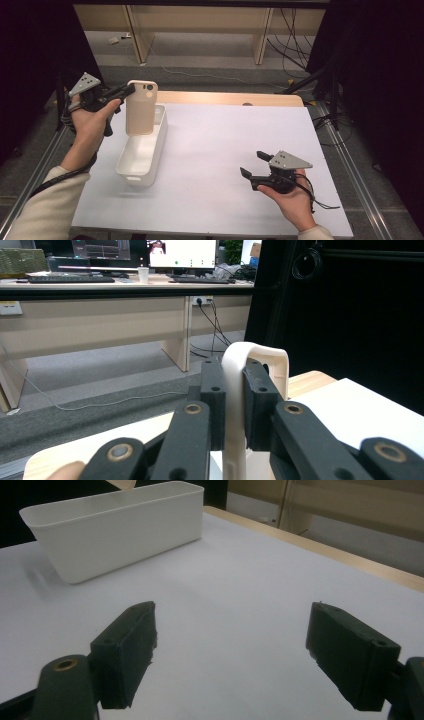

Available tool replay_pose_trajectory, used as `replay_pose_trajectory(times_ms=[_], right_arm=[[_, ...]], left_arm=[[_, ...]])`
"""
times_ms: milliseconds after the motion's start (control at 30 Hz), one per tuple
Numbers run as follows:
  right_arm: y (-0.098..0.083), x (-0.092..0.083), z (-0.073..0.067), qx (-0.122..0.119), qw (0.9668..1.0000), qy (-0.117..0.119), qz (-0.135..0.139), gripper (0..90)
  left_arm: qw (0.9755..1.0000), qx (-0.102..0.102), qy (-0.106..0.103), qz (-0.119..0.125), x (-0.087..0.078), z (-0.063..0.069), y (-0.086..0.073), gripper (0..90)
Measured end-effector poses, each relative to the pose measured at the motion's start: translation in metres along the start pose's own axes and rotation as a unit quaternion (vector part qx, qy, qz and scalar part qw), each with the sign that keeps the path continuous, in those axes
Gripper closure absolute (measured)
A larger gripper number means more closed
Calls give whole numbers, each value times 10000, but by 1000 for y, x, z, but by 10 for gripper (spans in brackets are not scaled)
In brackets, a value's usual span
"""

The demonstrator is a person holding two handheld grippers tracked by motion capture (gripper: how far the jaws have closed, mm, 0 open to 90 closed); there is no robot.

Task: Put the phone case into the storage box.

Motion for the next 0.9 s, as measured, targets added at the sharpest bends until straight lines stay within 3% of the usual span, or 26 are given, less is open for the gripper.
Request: replay_pose_trajectory(times_ms=[433, 667, 733, 767, 900], right_arm=[[-1, 2, 0, 80, 9998, 118, 162, 217], [-1, 0, -2, 203, 9997, 157, 46, 218], [0, 2, 0, 87, 9996, 164, 215, 218], [-1, 2, -2, 216, 9994, 223, 153, 218], [0, -2, 0, 113, 9999, 108, 73, 212]], left_arm=[[10000, -7, 7, -51, 12, 1, -2, 813], [10000, -24, 53, -62, 15, -1, -2, 813], [10000, -21, 69, -65, 15, -2, -3, 813], [10000, -10, 68, -71, 15, -3, -3, 813], [9999, 29, 89, -75, 16, -3, -3, 813]])
Point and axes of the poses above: each handheld gripper's, and its own axes: x roughly forward along the jaws, y roughly out of its top, z roughly to its right, the point moved 3 cm from there along x, roughly forward along the jaws, and after that the axes turned 14 degrees about x, right-handed, at the moved point
